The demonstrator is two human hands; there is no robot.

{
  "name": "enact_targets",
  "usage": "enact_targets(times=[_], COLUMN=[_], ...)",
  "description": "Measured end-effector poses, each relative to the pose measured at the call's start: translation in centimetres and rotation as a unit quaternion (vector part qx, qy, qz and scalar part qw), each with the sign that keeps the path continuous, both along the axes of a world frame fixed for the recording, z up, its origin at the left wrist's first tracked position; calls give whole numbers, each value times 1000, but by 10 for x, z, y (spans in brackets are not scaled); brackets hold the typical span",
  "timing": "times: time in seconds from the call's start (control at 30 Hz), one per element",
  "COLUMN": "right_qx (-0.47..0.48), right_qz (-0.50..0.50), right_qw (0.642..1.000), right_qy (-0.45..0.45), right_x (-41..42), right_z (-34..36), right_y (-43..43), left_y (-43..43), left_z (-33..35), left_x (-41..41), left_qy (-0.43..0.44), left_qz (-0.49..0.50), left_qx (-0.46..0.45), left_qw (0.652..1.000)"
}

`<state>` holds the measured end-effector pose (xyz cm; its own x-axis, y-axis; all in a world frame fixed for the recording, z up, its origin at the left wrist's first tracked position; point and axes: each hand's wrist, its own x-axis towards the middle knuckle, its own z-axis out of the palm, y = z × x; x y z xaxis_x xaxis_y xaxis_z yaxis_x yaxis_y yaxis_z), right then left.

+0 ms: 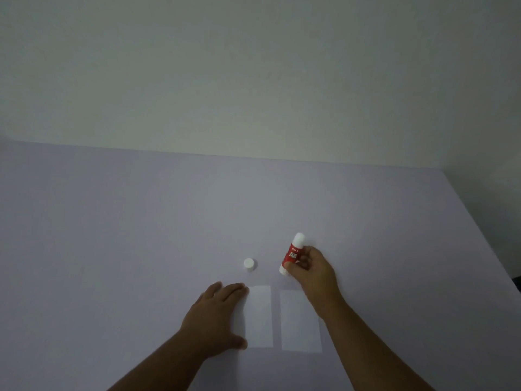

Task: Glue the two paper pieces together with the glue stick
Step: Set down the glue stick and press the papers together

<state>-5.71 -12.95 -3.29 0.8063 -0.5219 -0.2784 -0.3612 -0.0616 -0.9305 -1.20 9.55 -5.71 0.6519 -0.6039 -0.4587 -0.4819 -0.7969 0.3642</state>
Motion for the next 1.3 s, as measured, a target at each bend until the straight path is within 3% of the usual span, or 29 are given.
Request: enact_targets(times=[0.1, 0.33, 0.6, 0.77, 0.97, 1.2, 1.3], right_qx=[-156, -198, -193, -203, -185, -136, -76], right_qz=[44, 68, 63, -29, 110, 89, 60], right_qw=[987, 978, 979, 977, 963, 965, 973], right_qy=[10, 7, 12, 54, 163, 206, 208], right_x=[9, 13, 6, -20, -46, -39, -41], right_z=[-10, -26, -22, -9, -12, -4, -3], right_y=[1, 2, 7, 21, 56, 68, 65], left_y=[1, 1, 0, 2, 2, 4, 5], left_z=[0, -1, 3, 4, -1, 1, 9], left_x=[0, 0, 0, 0, 1, 0, -1], left_qy=[4, 12, 13, 9, -20, -34, -1], left_qz=[3, 5, -2, -10, -11, -20, 18], left_qx=[-3, -4, -1, 1, -8, -9, -67], left_qw=[1000, 1000, 1000, 1000, 1000, 999, 998])
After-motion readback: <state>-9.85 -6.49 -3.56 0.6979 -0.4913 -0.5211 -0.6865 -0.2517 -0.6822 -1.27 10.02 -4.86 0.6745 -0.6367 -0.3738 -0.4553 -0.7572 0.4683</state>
